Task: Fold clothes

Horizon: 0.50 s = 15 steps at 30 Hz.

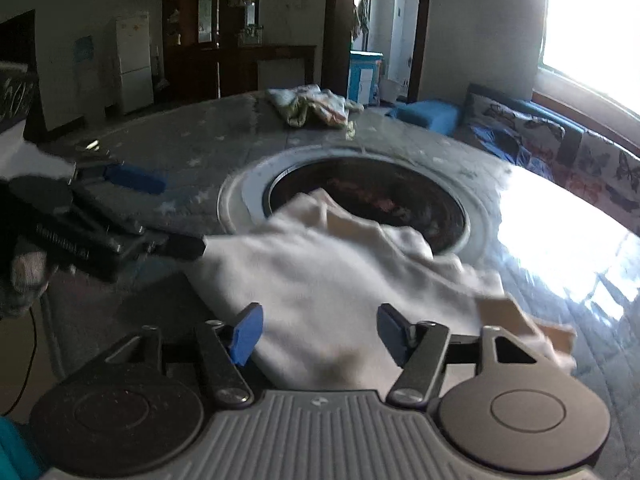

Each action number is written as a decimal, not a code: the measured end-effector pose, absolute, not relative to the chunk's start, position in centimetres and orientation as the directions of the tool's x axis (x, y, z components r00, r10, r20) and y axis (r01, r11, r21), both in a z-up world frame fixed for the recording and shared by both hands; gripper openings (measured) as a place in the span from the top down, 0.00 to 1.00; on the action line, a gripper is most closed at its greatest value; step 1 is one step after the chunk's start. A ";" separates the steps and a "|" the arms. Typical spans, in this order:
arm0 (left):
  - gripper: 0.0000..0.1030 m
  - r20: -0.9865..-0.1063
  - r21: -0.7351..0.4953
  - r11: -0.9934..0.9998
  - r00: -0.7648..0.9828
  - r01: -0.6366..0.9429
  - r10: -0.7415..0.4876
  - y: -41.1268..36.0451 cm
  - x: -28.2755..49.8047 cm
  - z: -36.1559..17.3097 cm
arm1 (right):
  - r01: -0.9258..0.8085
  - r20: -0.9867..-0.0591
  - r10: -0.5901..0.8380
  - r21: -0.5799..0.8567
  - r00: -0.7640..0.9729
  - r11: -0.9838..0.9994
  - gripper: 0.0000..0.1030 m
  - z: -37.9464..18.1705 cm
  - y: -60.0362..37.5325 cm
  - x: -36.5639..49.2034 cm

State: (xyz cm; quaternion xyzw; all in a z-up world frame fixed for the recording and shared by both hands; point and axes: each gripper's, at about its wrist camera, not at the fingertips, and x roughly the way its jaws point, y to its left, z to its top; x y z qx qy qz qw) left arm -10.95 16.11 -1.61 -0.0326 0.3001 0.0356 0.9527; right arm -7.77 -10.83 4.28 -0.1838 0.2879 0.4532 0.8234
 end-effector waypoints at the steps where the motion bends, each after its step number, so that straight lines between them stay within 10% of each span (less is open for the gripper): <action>1: 0.00 -0.575 -0.043 0.994 0.816 -0.099 0.056 16.4 -11.1 -1.6 | -0.855 -0.641 0.643 -0.040 0.419 0.517 0.35 4.3 -10.3 -7.6; 15: 0.00 -0.590 -0.081 0.977 0.799 -0.198 0.113 19.4 -12.4 -1.8 | -0.900 -0.639 0.683 -0.033 0.354 0.435 0.34 3.8 -4.9 -8.4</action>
